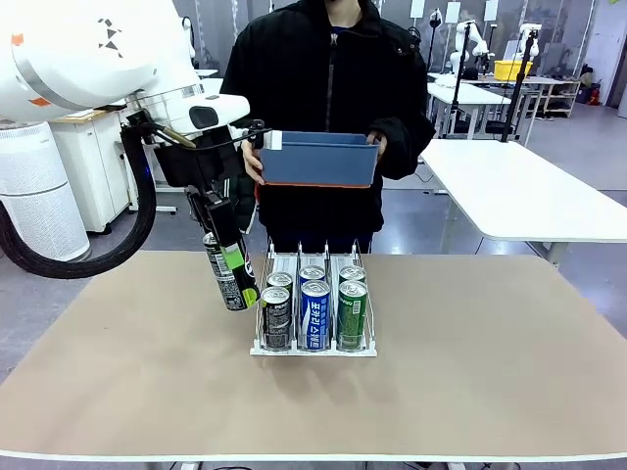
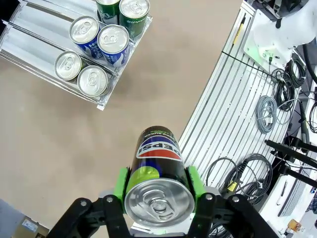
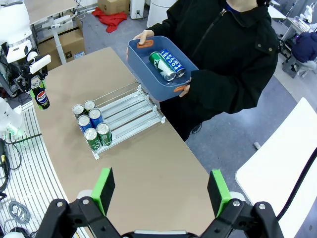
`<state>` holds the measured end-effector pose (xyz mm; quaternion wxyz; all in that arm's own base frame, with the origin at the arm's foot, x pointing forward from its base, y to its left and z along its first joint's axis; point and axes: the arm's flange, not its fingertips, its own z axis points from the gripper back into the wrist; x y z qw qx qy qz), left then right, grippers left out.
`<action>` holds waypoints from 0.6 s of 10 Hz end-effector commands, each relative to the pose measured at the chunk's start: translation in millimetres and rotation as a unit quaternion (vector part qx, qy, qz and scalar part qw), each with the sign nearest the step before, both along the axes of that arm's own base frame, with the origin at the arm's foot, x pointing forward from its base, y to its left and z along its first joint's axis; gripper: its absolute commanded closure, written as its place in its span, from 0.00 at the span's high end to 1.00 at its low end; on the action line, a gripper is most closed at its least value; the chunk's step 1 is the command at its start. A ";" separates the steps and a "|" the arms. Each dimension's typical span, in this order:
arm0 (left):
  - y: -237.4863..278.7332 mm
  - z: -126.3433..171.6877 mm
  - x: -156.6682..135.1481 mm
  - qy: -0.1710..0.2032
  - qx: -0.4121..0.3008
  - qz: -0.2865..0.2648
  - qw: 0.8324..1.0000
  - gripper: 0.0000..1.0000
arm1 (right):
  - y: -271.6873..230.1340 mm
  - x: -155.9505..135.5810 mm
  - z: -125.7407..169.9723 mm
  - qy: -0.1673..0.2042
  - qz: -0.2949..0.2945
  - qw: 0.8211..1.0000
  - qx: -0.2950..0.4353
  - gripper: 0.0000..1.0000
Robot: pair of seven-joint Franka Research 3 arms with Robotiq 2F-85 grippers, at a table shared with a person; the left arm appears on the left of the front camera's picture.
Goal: Fill the beverage cans into the dispenser.
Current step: Place the picked Pepsi coke in the line of the Automatic Can Dispenser with the same cans.
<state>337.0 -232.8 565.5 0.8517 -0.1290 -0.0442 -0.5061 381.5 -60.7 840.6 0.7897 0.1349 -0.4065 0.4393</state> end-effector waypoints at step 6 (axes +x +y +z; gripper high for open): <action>-29.2 -31.9 6.0 -0.052 0.014 -0.020 0.998 0.57 | 0.3 -0.7 0.1 0.000 0.000 1.000 0.000 1.00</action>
